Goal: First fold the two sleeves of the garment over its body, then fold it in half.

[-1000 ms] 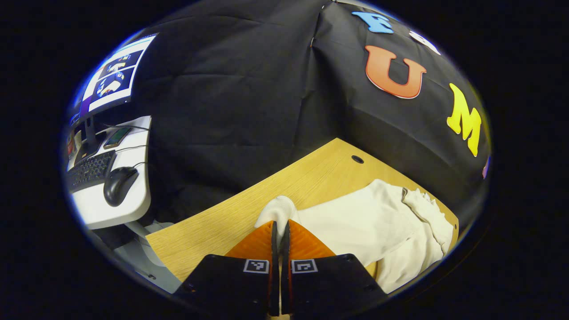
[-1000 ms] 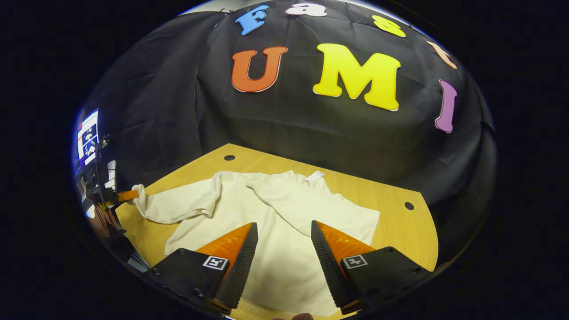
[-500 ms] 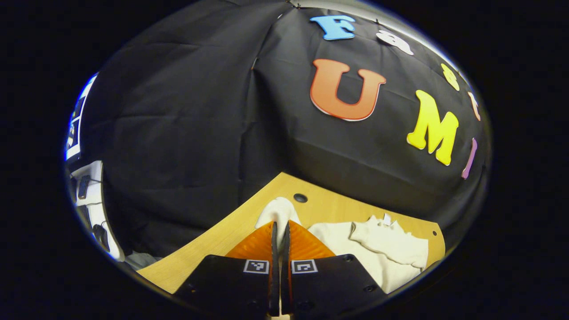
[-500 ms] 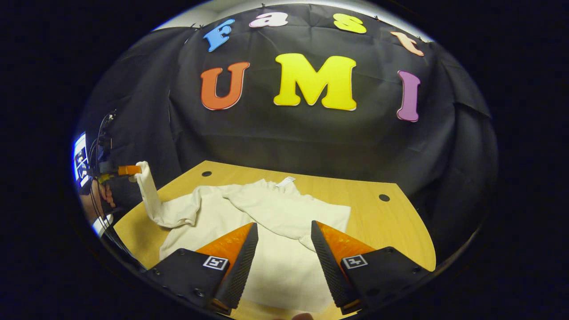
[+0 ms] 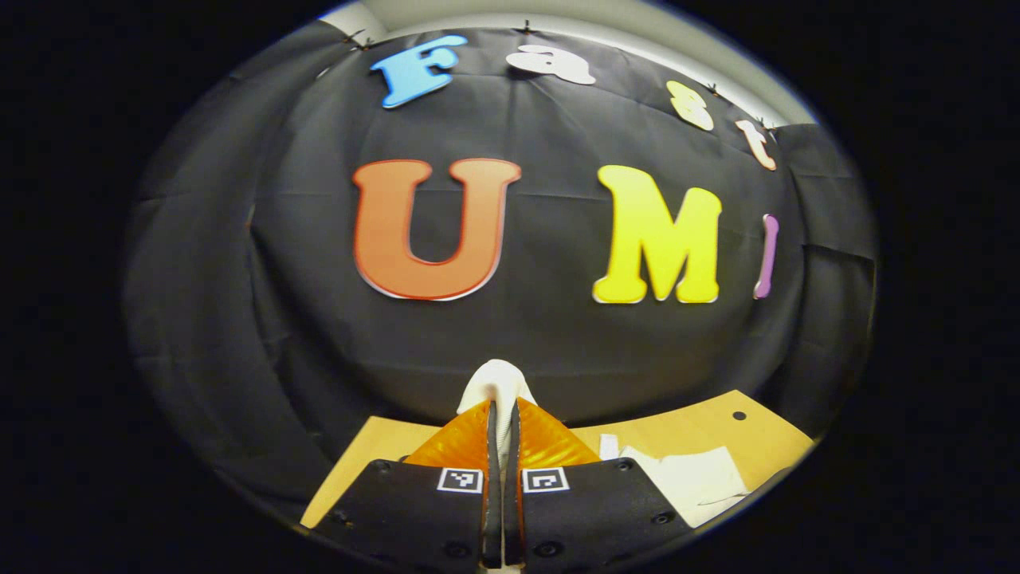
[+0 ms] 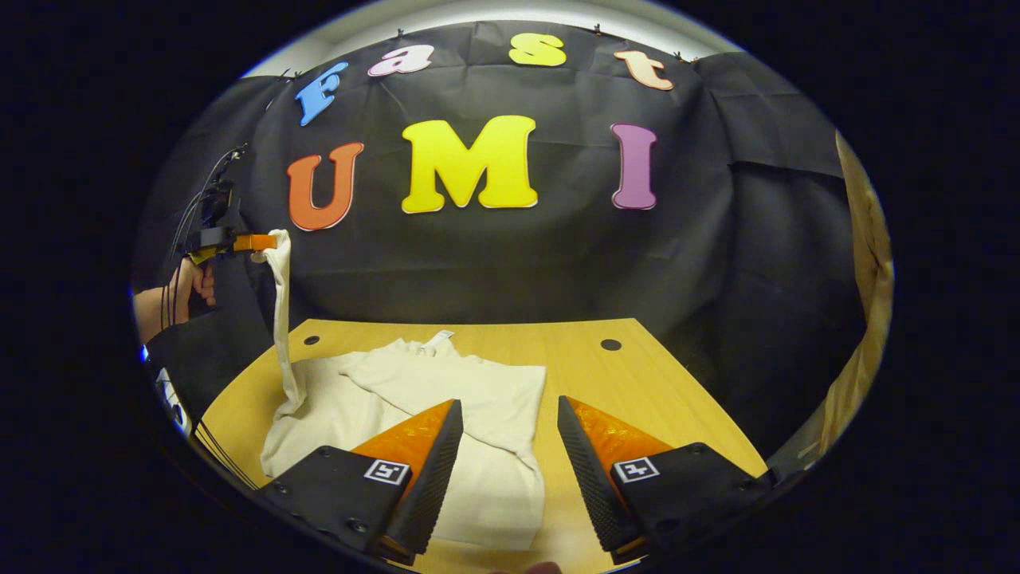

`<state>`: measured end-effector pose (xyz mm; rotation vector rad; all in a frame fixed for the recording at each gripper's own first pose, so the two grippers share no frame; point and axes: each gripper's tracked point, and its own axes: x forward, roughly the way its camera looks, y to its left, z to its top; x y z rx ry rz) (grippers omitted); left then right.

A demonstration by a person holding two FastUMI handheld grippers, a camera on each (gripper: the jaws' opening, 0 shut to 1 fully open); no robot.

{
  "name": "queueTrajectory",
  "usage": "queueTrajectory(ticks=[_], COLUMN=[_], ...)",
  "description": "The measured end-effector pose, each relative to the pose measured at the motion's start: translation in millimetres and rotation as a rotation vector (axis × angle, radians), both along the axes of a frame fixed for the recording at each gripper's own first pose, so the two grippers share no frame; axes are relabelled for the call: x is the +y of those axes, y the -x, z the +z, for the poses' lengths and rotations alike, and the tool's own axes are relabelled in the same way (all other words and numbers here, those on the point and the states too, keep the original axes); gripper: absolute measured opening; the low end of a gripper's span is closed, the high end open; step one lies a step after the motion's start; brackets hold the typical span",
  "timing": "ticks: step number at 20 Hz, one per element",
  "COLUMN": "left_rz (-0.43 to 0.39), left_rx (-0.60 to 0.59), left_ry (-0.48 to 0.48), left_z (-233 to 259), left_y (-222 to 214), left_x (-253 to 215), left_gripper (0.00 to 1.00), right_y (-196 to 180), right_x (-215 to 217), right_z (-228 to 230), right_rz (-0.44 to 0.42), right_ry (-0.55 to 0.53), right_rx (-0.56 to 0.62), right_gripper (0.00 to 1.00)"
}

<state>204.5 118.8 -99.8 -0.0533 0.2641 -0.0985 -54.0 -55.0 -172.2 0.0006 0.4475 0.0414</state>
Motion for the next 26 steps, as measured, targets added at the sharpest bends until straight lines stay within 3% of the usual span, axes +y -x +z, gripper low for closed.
queueTrajectory(ticks=[5, 10, 16, 19, 23, 24, 26], left_rz=[-0.220, -0.386, -0.428, -0.439, -0.472, -0.479, -0.496], left_rx=[0.080, 0.187, 0.330, 0.366, 0.361, 0.340, 0.309], left_ry=[-0.001, -0.074, -0.237, -0.300, -0.309, -0.296, -0.263], left_z=[-34.4, -101.7, -214.8, -252.2, -258.7, -252.7, -239.7], left_y=[-7.5, 0.3, 3.7, 11.9, 18.8, 21.6, 31.2], left_x=[-142.5, -248.0, -301.6, -316.7, -346.6, -354.9, -370.4], left_gripper=[0.04, 0.04, 0.05, 0.11, 0.39, 0.74, 1.00], right_y=[16.7, 38.8, 56.9, 67.7, 74.6, 75.4, 74.2], right_x=[-51.1, -92.5, -127.3, -138.5, -146.4, -147.2, -146.2], right_z=[3.6, -3.5, -8.9, -13.7, -21.8, -20.9, -19.1], right_rz=[-0.100, -0.176, -0.227, -0.244, -0.253, -0.251, -0.246], right_ry=[0.019, 0.038, 0.074, 0.080, 0.090, 0.089, 0.088], right_rx=[0.000, 0.040, 0.097, 0.129, 0.160, 0.160, 0.156], right_gripper=[0.77, 0.78, 0.78, 0.78, 0.78, 0.78, 0.77])
